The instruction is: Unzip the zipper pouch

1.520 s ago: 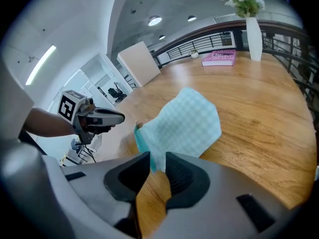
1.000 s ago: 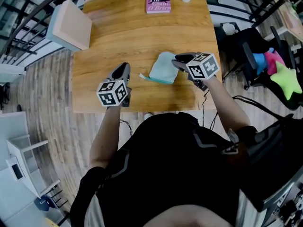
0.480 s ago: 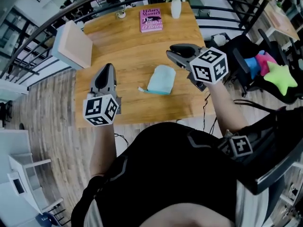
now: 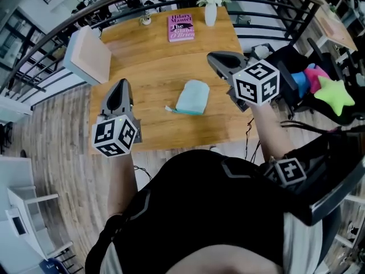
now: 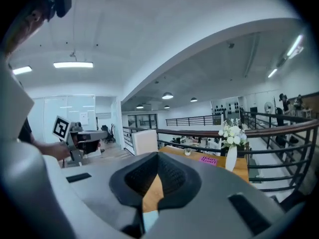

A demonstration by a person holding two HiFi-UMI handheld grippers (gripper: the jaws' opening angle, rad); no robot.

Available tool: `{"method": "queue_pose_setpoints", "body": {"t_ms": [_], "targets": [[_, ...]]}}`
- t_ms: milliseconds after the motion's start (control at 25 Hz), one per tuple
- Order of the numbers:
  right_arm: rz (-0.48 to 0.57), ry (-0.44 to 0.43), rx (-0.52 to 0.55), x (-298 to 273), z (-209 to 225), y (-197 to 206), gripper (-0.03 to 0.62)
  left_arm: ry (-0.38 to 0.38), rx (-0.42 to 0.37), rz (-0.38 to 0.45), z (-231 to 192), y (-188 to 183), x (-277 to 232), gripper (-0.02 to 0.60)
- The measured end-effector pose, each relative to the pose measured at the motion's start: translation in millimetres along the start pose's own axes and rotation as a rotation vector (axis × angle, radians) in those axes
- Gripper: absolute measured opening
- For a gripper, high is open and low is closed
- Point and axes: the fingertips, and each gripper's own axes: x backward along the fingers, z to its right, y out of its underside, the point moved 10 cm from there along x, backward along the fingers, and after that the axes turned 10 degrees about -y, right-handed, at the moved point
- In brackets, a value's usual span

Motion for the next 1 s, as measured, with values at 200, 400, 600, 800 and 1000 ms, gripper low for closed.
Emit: {"method": "queue_pose_setpoints", "body": {"t_ms": [200, 400, 600, 800, 1000], "targets": [[-0.014, 0.044, 0.033, 0, -3, -3, 0.008, -0.009, 0.015, -0.021, -2, 7, 2, 0.029], [-0.011, 0.043, 0.038, 0, -6, -7, 0.008, 0.004, 0.007, -0.019, 0, 3, -1, 0.029], [-0.014, 0.041, 0.045, 3, -8, -8, 0.008, 0.017, 0.010, -0.019, 5, -2, -2, 0.029], [-0.011, 0.046, 0.065, 7, -13, -10, 0.008, 0.012, -0.008, -0.008, 8, -8, 0, 0.029], [-0.015, 0.048, 0.067, 7, -14, -8, 0.008, 0.011, -0.027, -0.020, 13, -4, 3, 0.029]]}}
